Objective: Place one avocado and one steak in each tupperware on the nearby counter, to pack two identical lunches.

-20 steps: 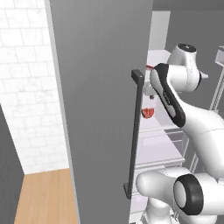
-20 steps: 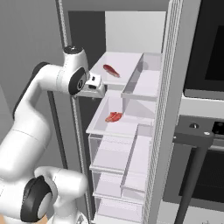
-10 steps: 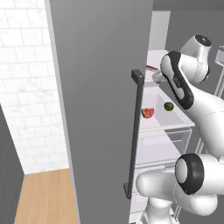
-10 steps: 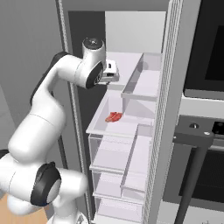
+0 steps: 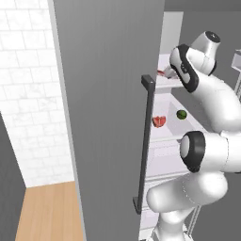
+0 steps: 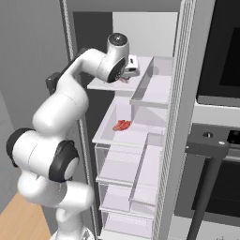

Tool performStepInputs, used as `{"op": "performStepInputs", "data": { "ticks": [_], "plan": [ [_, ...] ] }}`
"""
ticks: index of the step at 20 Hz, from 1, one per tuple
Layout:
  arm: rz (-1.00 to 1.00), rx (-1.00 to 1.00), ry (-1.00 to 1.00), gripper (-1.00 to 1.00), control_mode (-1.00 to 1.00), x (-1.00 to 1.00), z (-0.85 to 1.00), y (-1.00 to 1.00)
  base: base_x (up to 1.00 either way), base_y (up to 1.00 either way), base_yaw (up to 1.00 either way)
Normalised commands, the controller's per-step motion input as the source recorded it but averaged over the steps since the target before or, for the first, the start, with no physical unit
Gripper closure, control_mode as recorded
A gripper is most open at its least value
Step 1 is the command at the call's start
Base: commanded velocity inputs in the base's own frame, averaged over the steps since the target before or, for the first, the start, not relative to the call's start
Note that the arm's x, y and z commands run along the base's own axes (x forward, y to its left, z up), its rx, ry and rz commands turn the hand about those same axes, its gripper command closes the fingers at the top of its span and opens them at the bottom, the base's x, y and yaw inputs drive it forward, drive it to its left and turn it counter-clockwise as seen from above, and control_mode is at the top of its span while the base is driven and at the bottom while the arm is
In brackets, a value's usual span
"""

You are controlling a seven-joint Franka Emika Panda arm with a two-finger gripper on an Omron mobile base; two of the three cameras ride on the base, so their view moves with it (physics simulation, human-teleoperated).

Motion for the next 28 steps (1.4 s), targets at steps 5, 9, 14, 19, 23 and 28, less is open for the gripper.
{"op": "performStepInputs", "data": {
  "ticks": [5, 9, 14, 19, 23, 28],
  "plan": [
    [0.08, 0.00, -0.01, -1.00, -1.00, 0.63, 0.06, -0.07, 0.00, 0.00, 0.00],
    [0.08, 0.00, 0.00, -1.00, -1.00, 0.24, -0.14, 0.00, 0.00, 0.00, 0.00],
    [0.08, 0.00, 0.00, -1.00, -1.00, 0.12, -0.32, 0.03, 0.00, 0.00, 0.00],
    [0.10, 0.00, 0.00, -1.00, -1.00, 0.14, -0.40, 0.26, 0.00, 0.00, 0.00],
    [0.12, 0.00, 0.00, -1.00, -1.00, 0.20, -0.29, 0.11, 0.00, 0.00, 0.00],
    [0.12, 0.00, 0.00, 1.00, -1.00, 0.01, -0.33, 0.07, 0.00, 0.00, 0.00]
  ]
}}
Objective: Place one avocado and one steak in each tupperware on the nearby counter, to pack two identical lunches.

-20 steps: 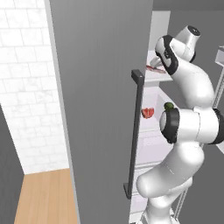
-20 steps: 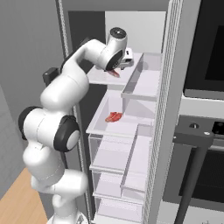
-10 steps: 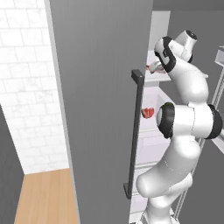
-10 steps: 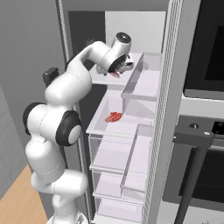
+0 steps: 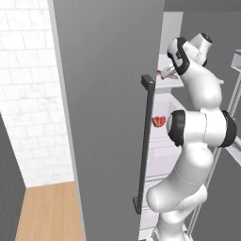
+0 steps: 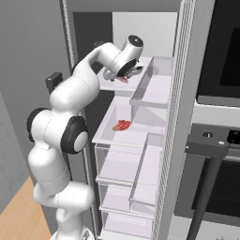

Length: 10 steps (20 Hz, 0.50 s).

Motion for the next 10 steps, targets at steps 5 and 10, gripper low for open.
{"op": "performStepInputs", "data": {
  "ticks": [5, 10],
  "plan": [
    [0.06, 0.00, -0.06, 1.00, -1.00, -0.03, -0.49, 0.23, 0.00, 0.00, 0.00],
    [0.00, 0.00, -0.27, 1.00, -1.00, -0.23, -0.29, 0.12, 0.00, 0.00, 0.00]
  ]
}}
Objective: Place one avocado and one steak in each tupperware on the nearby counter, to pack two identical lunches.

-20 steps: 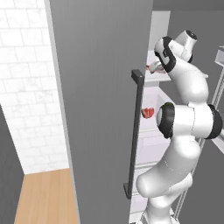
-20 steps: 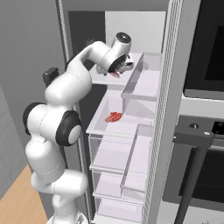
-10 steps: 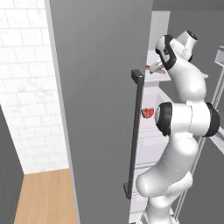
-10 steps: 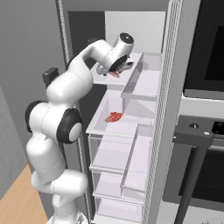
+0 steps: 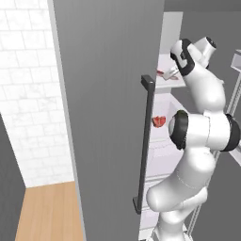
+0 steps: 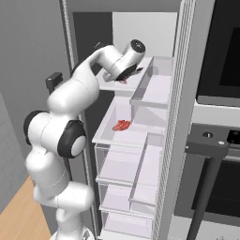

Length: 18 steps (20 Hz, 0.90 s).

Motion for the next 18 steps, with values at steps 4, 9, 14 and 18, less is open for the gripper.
{"op": "performStepInputs", "data": {
  "ticks": [4, 9, 14, 18],
  "plan": [
    [-0.09, 0.00, -0.25, 1.00, -1.00, -0.47, -0.03, 0.11, 0.00, 0.00, 0.00],
    [-0.26, -0.01, -0.05, 1.00, -1.00, -0.61, 0.12, 0.00, 0.00, 0.00, 0.00],
    [-0.33, -0.01, 0.06, 1.00, -1.00, -0.79, 0.34, 0.00, 0.00, 0.00, 0.00],
    [-0.36, 0.08, 0.07, 1.00, -1.00, -1.00, 0.17, 0.00, 0.00, 0.00, 0.00]
  ]
}}
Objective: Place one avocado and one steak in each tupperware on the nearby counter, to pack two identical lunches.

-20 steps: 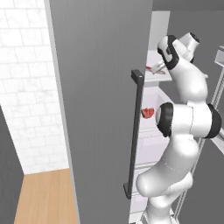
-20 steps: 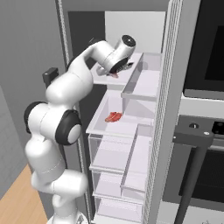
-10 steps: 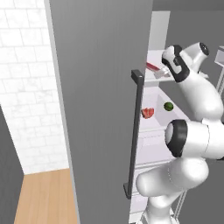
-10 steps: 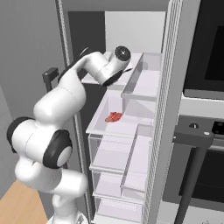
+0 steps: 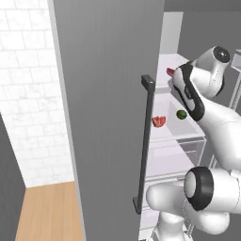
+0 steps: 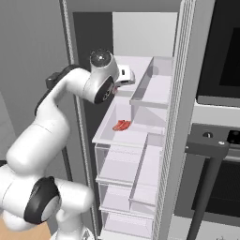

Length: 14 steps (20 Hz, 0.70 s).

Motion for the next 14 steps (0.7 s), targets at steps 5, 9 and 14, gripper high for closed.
{"op": "performStepInputs", "data": {
  "ticks": [5, 9, 14],
  "plan": [
    [-0.28, 0.07, 0.00, 1.00, -1.00, -1.00, 0.02, 0.06, 0.00, 0.00, 0.00],
    [-0.21, 0.04, -0.01, 1.00, -1.00, -1.00, 0.01, 0.25, 0.00, 0.00, 0.00],
    [-0.08, 0.02, -0.04, 1.00, -1.00, -1.00, 0.00, 0.53, 0.00, 0.00, 0.00]
  ]
}}
